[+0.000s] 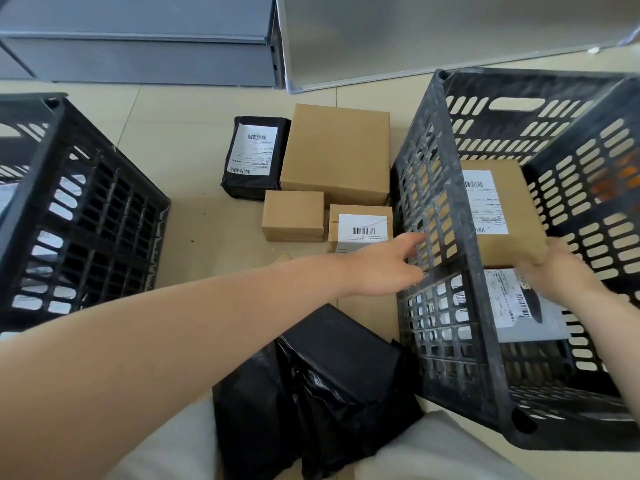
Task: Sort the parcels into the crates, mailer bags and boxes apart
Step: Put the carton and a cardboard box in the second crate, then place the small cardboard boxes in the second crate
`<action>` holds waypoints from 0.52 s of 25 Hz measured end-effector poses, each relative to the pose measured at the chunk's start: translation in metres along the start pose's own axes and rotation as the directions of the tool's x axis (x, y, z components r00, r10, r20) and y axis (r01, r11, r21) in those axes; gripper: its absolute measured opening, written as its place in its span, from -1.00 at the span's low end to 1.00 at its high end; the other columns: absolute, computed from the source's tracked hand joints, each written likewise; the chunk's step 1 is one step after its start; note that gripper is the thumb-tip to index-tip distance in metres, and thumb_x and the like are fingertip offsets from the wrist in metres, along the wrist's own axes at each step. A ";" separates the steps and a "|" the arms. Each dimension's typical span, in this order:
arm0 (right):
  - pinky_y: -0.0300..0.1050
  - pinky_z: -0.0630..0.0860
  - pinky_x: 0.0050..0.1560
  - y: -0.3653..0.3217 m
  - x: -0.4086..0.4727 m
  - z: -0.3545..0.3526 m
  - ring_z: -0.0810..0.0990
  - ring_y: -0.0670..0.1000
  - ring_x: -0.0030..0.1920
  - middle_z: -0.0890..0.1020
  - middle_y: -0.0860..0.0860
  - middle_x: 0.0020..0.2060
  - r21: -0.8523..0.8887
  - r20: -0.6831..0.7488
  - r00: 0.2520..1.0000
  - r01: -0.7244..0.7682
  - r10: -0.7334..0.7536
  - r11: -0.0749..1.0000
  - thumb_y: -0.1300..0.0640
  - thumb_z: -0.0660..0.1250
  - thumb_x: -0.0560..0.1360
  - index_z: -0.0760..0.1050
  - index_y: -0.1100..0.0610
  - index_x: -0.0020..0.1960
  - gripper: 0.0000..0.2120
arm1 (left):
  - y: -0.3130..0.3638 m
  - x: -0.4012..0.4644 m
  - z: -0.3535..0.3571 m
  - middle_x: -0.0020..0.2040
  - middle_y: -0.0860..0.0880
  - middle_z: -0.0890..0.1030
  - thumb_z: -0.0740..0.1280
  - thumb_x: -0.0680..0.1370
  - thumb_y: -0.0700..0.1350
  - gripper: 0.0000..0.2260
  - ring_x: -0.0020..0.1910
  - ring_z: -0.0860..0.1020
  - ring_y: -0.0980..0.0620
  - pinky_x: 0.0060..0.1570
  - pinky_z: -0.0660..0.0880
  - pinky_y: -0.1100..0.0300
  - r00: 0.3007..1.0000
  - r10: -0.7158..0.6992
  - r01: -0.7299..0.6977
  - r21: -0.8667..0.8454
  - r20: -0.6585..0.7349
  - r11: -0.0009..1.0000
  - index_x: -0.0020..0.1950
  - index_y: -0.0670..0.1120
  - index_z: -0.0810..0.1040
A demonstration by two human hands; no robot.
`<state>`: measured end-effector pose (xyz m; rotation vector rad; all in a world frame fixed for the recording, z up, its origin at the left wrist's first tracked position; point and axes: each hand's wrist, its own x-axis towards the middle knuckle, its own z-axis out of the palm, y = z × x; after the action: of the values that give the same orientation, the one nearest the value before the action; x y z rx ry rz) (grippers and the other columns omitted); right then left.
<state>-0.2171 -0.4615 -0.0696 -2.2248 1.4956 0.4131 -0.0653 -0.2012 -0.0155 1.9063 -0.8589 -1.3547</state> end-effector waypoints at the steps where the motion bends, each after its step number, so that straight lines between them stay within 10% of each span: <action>1: 0.10 0.49 0.05 -0.016 -0.004 -0.008 0.54 0.33 0.22 0.52 0.27 0.31 0.018 -0.021 0.999 0.028 -0.028 0.999 -0.11 0.30 0.60 0.13 0.16 0.56 -0.32 | -0.003 -0.001 -0.005 0.56 -0.05 0.24 0.18 0.63 -0.15 -0.41 0.46 0.31 -0.02 0.18 0.25 0.30 0.999 -0.028 0.028 0.008 -0.016 1.000 0.61 0.01 0.02; 13: -0.08 0.43 0.13 -0.196 -0.060 -0.082 0.55 0.03 0.09 0.59 -0.05 0.09 0.290 -0.419 0.820 0.529 -0.391 0.798 0.13 0.22 0.57 0.42 0.08 0.39 -0.61 | -0.073 -0.007 -0.090 0.46 -0.11 0.37 0.24 0.59 -0.03 -0.40 0.33 0.44 -0.13 0.25 0.43 0.07 0.920 -0.272 0.317 0.127 -0.281 0.940 0.59 0.01 0.08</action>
<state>-0.0568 -0.3902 0.0647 -2.2865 0.9832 -0.4217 0.0295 -0.1414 -0.0467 2.3620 -0.5872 -1.1881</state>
